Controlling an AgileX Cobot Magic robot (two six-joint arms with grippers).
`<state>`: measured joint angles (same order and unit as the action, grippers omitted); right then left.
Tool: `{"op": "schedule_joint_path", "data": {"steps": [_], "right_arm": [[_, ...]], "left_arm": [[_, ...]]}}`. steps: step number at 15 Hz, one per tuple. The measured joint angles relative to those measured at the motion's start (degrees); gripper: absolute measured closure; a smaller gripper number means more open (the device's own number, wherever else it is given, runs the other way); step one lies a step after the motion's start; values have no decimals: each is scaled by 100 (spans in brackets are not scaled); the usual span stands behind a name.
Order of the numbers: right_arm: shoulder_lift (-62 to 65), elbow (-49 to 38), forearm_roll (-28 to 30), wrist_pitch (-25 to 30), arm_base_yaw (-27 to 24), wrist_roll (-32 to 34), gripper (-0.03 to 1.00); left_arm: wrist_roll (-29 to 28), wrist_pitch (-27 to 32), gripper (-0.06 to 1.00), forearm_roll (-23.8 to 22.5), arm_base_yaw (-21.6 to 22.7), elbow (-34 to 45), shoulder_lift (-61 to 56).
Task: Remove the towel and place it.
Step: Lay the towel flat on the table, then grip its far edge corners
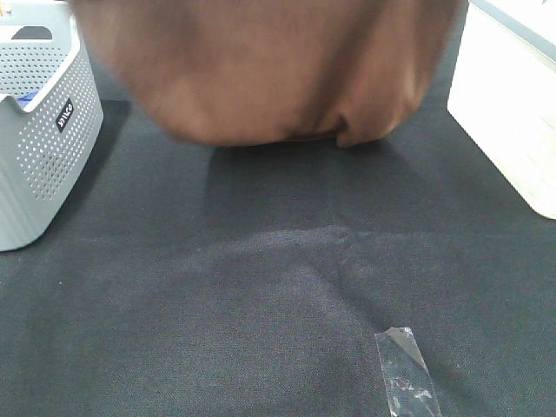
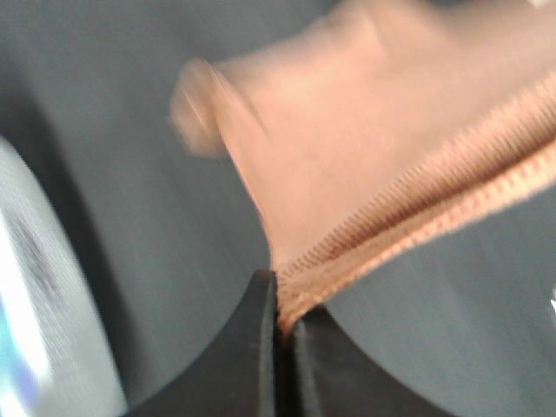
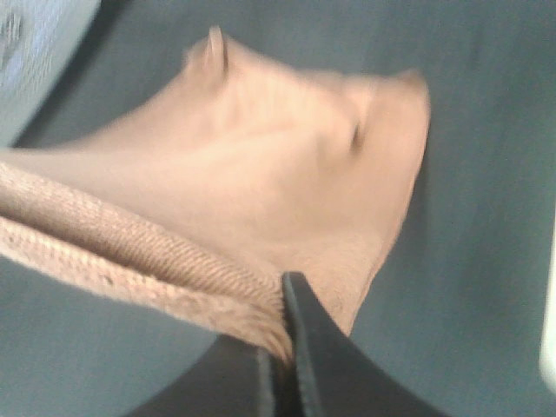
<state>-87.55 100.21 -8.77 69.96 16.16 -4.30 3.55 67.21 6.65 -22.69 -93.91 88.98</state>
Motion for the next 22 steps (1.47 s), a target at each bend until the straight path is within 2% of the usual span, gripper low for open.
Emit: {"op": "schedule_joint_path", "data": {"steps": [1, 2, 5, 8, 11, 15, 17, 18, 22], "right_arm": [[212, -286, -40, 0, 11, 57, 96], [831, -1014, -172, -6, 29, 172, 96], [1925, -2240, -487, -17, 57, 378, 96], [2727, -3317, -710, -40, 57, 682, 96], [3140, -4148, -699, -103, 57, 716, 96], [3186, -4796, -676, -120, 52, 722, 96], [3254, -5392, -848, -120, 40, 710, 96], [3277, -5500, -888, -120, 34, 710, 96], [3466, -6125, -980, -63, -11, 670, 96]], "left_arm": [[-34, -23, 94, 57, -34, 206, -212], [-132, -69, 94, 332, -63, 882, -837], [-435, -149, 94, 693, -74, 2131, -2005], [-567, -166, 94, 1043, -80, 2928, -2676], [-556, -172, 94, 1513, -80, 3598, -2813], [-401, -183, 94, 2143, -80, 4452, -2813], [-390, -155, 94, 2424, -109, 4899, -2853], [-407, -155, 94, 2424, -178, 4985, -2865], [-968, -126, 94, 2412, -963, 5300, -2876]]}}
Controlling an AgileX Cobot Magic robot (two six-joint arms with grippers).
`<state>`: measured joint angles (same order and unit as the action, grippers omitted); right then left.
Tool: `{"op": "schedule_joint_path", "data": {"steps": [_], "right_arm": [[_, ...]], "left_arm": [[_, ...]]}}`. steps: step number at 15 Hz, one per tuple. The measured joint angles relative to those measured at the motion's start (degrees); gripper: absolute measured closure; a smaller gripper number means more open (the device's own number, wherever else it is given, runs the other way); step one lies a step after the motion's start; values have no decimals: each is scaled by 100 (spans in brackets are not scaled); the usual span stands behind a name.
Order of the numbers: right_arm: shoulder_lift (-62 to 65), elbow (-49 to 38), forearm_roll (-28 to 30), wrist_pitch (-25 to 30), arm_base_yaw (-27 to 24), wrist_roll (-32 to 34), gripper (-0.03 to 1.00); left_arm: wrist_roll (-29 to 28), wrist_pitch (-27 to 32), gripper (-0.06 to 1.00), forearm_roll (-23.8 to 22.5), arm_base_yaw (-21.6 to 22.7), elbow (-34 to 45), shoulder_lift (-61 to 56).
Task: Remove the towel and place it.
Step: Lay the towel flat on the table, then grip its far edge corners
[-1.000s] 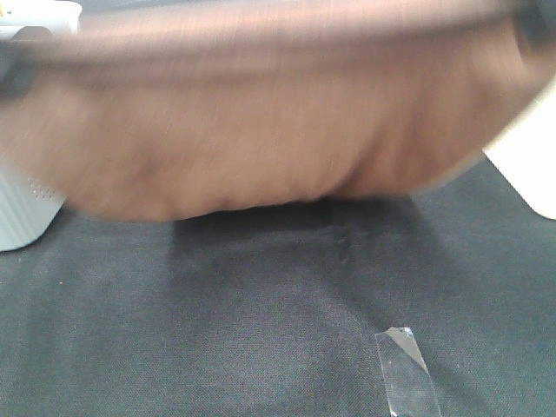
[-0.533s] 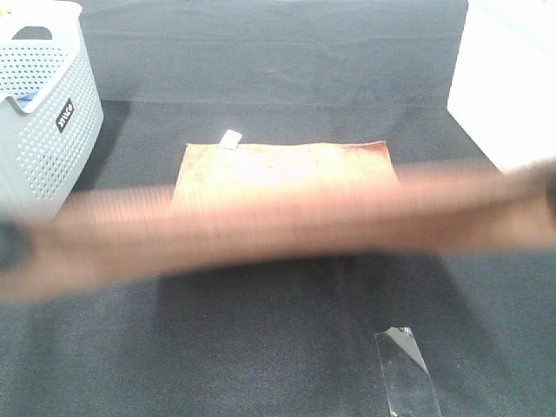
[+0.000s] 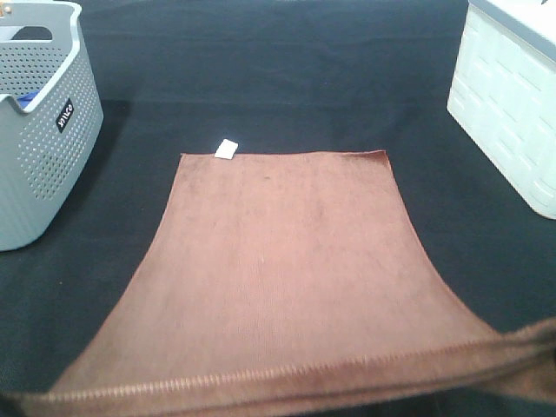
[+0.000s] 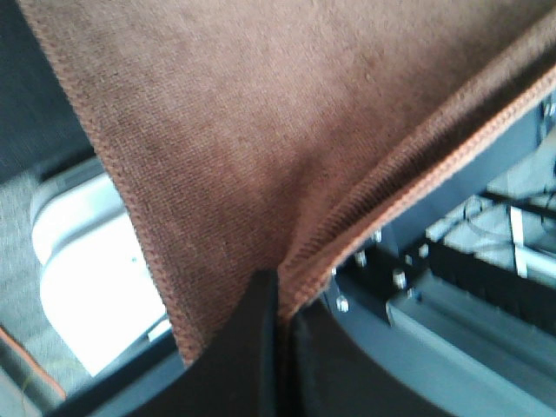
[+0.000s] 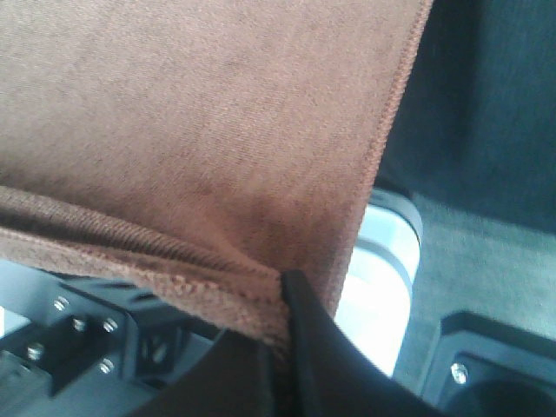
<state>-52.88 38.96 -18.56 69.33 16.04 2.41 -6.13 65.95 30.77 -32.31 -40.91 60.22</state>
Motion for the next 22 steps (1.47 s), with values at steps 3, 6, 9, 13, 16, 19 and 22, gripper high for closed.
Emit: {"op": "schedule_joint_path", "data": {"steps": [3, 6, 9, 13, 16, 19, 22], "right_arm": [[-367, -120, 92, 17, 0, -103, 96], [-1180, -149, 126, 17, 0, -344, 96], [-1667, -155, -29, -138, -11, -670, 96], [-2389, -201, -235, -390, -17, -1106, 95], [-2595, -201, -498, -372, -17, -1375, 88], [-2601, -201, -573, -372, -17, -1421, 76], [-2601, -201, -573, -544, -17, -1421, 43]], "left_arm": [[-120, -11, 94, 46, -97, 23, 304], [-57, -6, 94, 52, -97, 23, 1238], [-63, 115, 94, 132, -97, 29, 1742], [52, 138, 94, 218, -315, -6, 2401], [63, -126, 94, 201, -682, -292, 2767], [109, -212, 92, 201, -882, -464, 3037], [52, -281, 60, 206, -1220, -493, 3123]]}}
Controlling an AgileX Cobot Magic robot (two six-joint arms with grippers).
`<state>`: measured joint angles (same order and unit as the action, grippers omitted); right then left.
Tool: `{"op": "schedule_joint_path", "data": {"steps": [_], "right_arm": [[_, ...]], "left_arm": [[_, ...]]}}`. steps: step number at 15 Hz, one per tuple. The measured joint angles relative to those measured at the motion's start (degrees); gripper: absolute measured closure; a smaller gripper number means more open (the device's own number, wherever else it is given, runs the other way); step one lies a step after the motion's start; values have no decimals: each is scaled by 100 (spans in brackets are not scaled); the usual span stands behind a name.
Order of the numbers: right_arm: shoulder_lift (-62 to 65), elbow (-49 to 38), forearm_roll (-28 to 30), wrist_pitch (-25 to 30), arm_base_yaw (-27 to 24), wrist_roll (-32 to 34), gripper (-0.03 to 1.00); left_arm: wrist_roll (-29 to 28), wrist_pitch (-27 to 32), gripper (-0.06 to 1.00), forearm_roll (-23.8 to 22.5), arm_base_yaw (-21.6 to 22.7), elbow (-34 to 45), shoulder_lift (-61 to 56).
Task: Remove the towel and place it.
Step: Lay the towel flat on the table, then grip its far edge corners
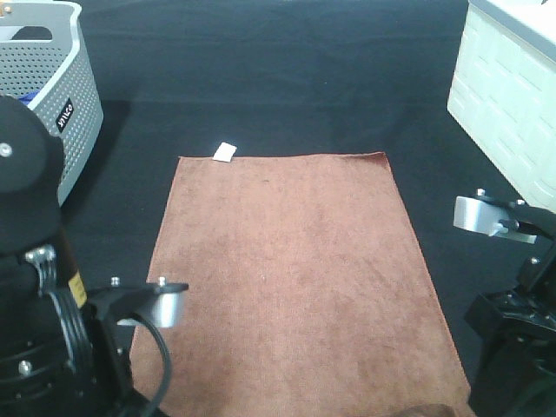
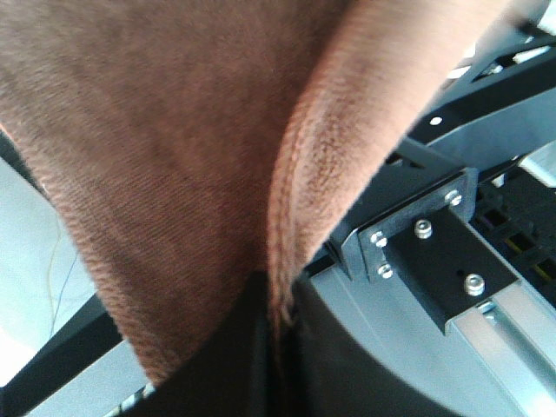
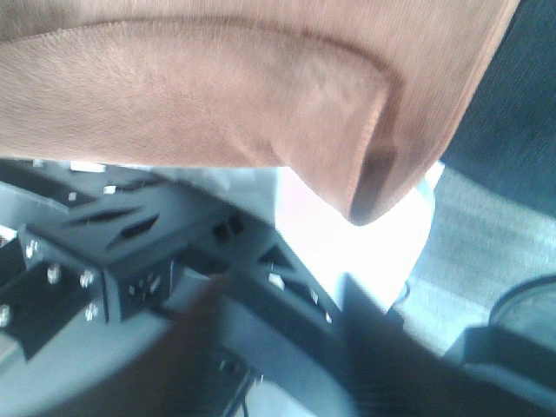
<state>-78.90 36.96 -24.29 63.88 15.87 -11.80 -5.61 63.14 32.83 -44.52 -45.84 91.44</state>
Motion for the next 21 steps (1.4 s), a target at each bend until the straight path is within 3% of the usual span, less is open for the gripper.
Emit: {"op": "schedule_joint_path", "data": {"steps": [2, 3, 9, 11, 13, 17, 21], "right_arm": [[0, 0, 34, -80, 0, -23, 28], [0, 0, 74, -149, 0, -57, 25], [-6, 258, 447, -728, -172, 29, 23], [-17, 665, 476, -728, -785, 29, 23], [-80, 1192, 527, -659, -1295, -103, 23], [-166, 1427, 481, -751, -1341, -115, 23], [-550, 1427, 355, -1066, -1341, -132, 23]], "left_arm": [[-132, -11, 30, 11, -212, 0, 0], [-143, -11, 22, 11, -275, 0, 0], [-155, -63, 17, -155, -264, -355, 0], [-155, -57, 17, -642, 97, -859, 0], [-69, -52, 17, -1220, 791, -1375, 34], [561, -46, 17, -1730, 2149, -2527, 796], [642, -195, 17, -2045, 2733, -3260, 1415]]}}
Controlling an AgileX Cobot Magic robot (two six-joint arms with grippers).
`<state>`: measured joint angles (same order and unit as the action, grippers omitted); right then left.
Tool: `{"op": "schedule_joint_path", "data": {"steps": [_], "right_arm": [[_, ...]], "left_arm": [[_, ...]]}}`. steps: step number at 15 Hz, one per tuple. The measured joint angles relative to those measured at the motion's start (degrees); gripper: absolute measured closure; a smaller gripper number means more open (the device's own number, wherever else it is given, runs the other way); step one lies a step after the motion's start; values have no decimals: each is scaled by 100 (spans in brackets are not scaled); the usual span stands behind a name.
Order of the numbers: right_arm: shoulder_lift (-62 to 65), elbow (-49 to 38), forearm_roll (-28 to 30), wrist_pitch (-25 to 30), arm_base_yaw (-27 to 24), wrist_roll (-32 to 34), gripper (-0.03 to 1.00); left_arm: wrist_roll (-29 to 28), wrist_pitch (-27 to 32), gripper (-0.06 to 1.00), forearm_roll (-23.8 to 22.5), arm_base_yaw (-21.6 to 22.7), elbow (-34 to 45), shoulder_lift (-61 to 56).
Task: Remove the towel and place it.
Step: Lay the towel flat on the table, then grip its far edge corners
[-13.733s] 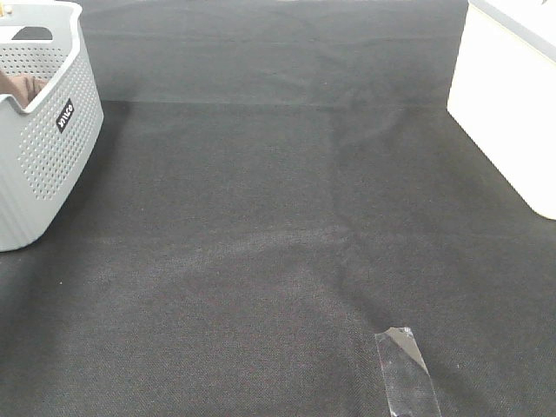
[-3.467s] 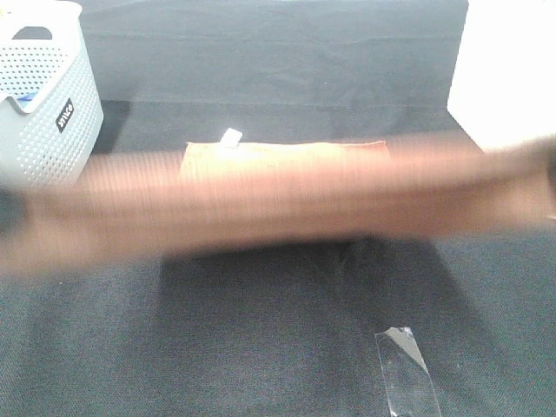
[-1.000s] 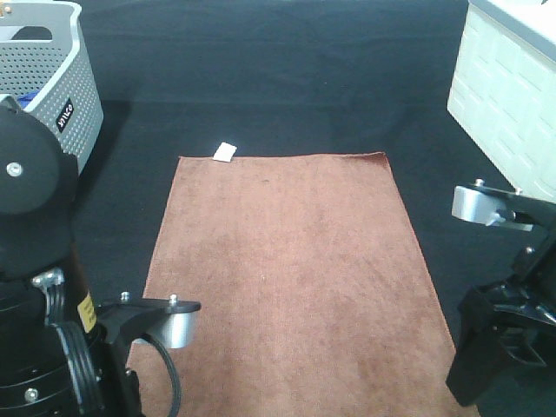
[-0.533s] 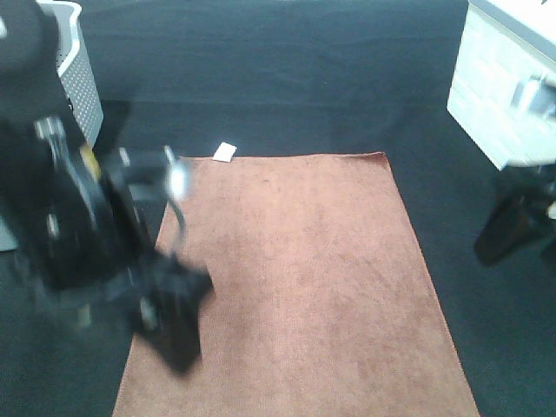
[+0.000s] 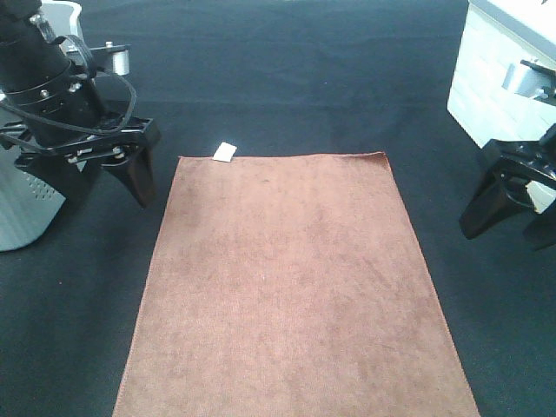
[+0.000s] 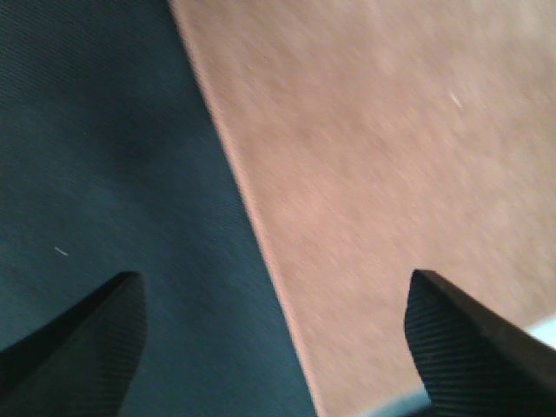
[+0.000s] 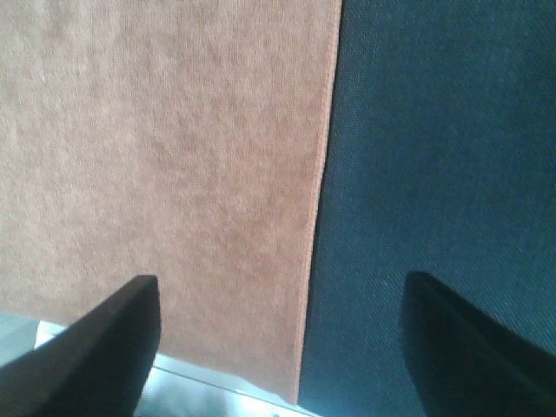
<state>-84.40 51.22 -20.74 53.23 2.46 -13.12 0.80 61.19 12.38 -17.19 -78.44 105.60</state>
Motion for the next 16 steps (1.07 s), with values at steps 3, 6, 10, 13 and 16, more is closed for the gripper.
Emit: {"op": "schedule_joint_path", "data": {"steps": [3, 6, 10, 13, 16], "right_arm": [[-361, 401, -109, -275, 0, -11, 23], [-1484, 2034, -46, -92, 0, -11, 23], [-3128, 4120, -235, 223, 0, -327, 23], [-4160, 4985, -407, 309, 0, -498, 23], [-4830, 5237, -264, 97, 0, -521, 23]], "left_arm": [[0, -92, 18, -63, 40, -92, 46], [11, -155, 18, -80, 252, -922, 533], [46, 120, 18, -120, 418, -2744, 1839], [63, 642, 18, -115, 573, -4263, 3077], [115, 785, 18, -126, 596, -5523, 4068]]}}
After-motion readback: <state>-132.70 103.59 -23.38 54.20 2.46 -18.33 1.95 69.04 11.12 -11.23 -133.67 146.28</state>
